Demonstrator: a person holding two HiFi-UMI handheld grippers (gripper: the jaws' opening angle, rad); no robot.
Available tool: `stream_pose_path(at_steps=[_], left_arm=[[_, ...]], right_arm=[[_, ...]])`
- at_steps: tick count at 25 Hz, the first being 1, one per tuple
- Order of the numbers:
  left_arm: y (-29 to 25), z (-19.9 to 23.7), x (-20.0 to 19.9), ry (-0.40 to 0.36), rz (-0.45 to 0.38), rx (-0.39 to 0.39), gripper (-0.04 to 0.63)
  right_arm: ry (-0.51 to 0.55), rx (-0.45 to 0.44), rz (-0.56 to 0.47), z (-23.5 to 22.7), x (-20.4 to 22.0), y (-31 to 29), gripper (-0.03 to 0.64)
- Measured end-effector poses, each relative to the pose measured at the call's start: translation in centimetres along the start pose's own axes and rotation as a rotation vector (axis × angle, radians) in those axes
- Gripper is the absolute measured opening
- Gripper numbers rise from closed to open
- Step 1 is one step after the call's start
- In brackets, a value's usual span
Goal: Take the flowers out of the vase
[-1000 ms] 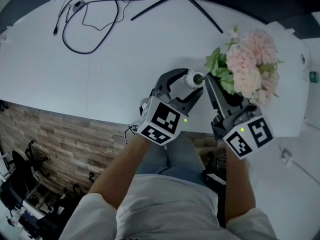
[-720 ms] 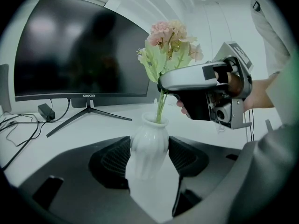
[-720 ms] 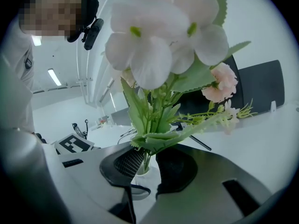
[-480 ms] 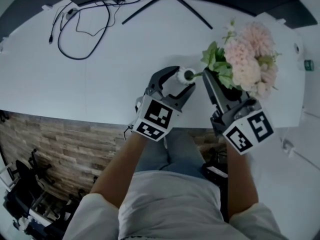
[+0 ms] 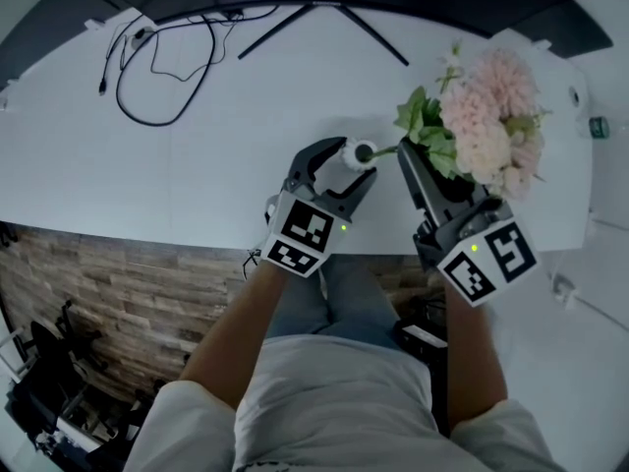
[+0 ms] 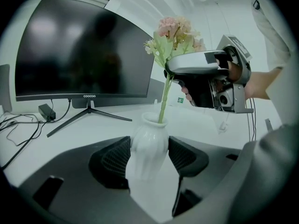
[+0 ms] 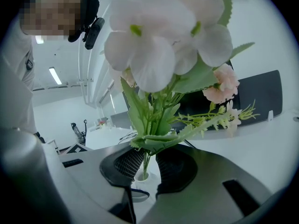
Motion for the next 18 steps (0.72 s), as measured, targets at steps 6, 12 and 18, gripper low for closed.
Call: stream_pose_path(at_steps=[6,12,18], left_arm=[[-0.1,-0.2,-0.1,-0.004,0.008,0.000,0.258],[0.0,0.1,0.0,-0.004,0.014,-0.001,0.256],[0.1,0.4,0.3,0.000,0.022,0.000,0.256]], right_arm=[[0.007,0.005,-0.018,0.0,-1.0,0.8,0.098],[0.008,0.016,-0.031,0.1,-1.7,1.2,0.098],[0.015,0.024,-0.039,0.5,-2.2,1.4,0.097]])
Point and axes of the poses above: the fingertips, and each gripper's own axes: y backward along the fingers, z to its left, x out of its underside, the point moved 6 cm from there along y, backward along the fingers, and after that the axes turned 4 degrees about z, right-handed, at the moved point
